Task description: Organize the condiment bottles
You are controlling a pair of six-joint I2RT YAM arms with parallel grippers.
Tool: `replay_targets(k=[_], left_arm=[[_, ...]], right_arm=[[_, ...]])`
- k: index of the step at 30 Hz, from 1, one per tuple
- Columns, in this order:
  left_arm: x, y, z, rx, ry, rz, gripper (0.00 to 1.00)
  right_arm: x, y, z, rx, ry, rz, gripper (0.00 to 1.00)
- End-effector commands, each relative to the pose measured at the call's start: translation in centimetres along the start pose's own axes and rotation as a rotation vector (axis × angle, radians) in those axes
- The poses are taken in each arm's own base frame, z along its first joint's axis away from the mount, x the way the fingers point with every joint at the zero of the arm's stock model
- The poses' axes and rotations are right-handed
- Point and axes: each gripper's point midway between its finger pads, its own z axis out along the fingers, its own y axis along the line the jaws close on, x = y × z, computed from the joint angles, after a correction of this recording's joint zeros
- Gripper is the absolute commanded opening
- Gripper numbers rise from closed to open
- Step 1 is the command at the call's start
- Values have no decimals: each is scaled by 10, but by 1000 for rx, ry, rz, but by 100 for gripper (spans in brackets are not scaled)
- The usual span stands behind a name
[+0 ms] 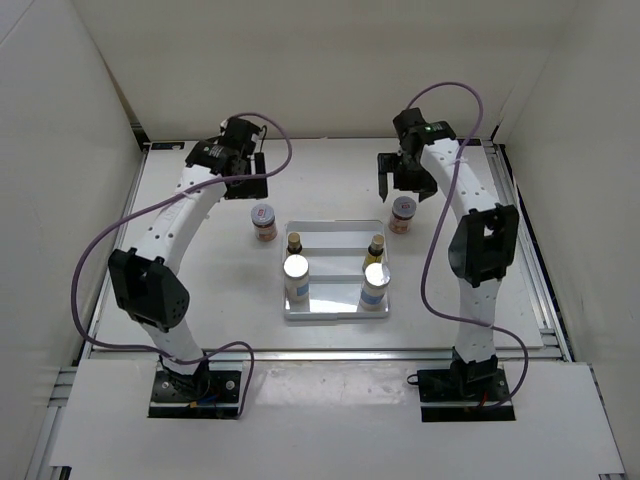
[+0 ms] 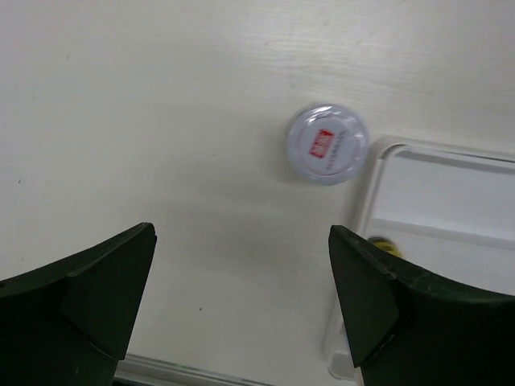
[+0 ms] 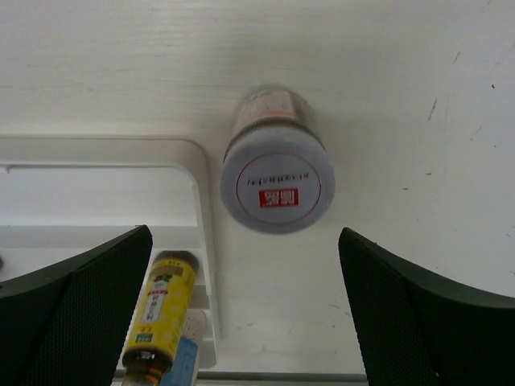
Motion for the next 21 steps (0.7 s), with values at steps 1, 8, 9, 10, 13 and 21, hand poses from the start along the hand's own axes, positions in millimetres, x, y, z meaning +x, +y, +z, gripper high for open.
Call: replay_targets(k=[1, 8, 9, 10, 13, 21], left_arm=[[13, 25, -5, -5, 9, -13, 99], [42, 44, -4, -9, 51, -47, 99], [44, 47, -1, -17, 60, -51, 99], [47, 49, -2, -18, 63, -50, 99], [49, 54, -6, -22, 57, -60, 99], [69, 58, -3, -32, 96, -97, 99]], right_arm=[[-9, -10, 9, 10, 17, 25, 100], [6, -28, 48, 37, 107, 56, 100], [9, -28, 54, 39, 119, 56, 100], [13, -28, 56, 42, 131, 55, 97], [25, -26, 64, 4, 174, 66, 80], [6, -26, 32, 2, 67, 96, 29]])
